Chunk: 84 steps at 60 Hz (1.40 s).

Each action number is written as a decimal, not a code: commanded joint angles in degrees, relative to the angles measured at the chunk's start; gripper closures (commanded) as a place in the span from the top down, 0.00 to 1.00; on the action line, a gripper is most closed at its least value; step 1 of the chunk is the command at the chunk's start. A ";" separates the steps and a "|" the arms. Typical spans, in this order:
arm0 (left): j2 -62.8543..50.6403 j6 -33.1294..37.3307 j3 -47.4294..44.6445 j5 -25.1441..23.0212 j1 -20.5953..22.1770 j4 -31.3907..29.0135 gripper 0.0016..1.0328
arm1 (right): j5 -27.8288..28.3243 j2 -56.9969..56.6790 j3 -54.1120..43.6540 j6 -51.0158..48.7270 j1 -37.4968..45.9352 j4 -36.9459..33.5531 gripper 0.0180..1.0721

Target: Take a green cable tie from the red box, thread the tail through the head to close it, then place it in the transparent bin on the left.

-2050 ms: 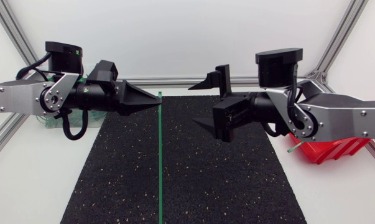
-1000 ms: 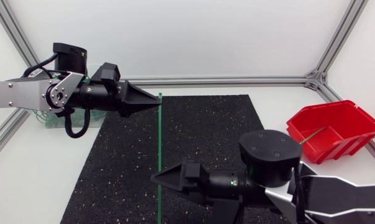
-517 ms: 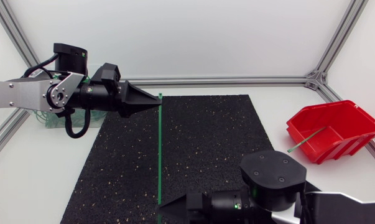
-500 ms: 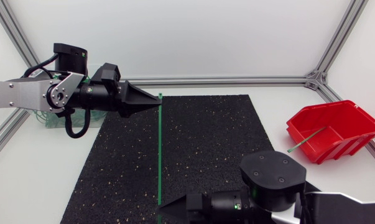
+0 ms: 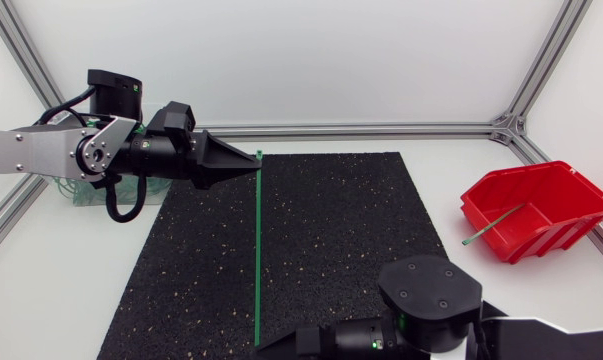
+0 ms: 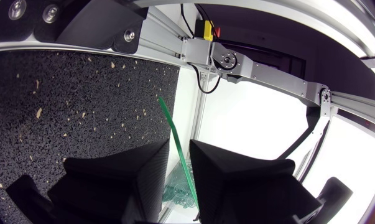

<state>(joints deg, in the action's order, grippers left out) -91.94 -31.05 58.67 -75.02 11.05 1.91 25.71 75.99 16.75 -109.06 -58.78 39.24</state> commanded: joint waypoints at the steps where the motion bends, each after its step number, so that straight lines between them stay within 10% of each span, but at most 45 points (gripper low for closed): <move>1: -0.78 0.20 0.91 -1.09 0.38 -0.33 0.04 | 0.39 1.36 -0.93 0.42 -0.37 1.01 0.23; 10: -0.61 0.20 0.74 -1.09 0.38 -0.33 0.04 | 0.39 2.24 -0.93 0.42 -0.19 1.80 0.06; 70: 3.17 2.48 -3.83 -0.83 1.61 1.34 0.04 | 10.76 -2.33 3.11 52.72 10.53 -0.75 0.05; 84: 4.14 2.83 -4.53 -0.39 1.87 1.34 0.04 | 10.76 -4.88 11.72 59.92 10.62 -25.80 0.05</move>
<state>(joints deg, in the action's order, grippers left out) -89.17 -29.32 55.79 -74.96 12.47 2.83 35.99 72.47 25.10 -51.66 -48.51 18.46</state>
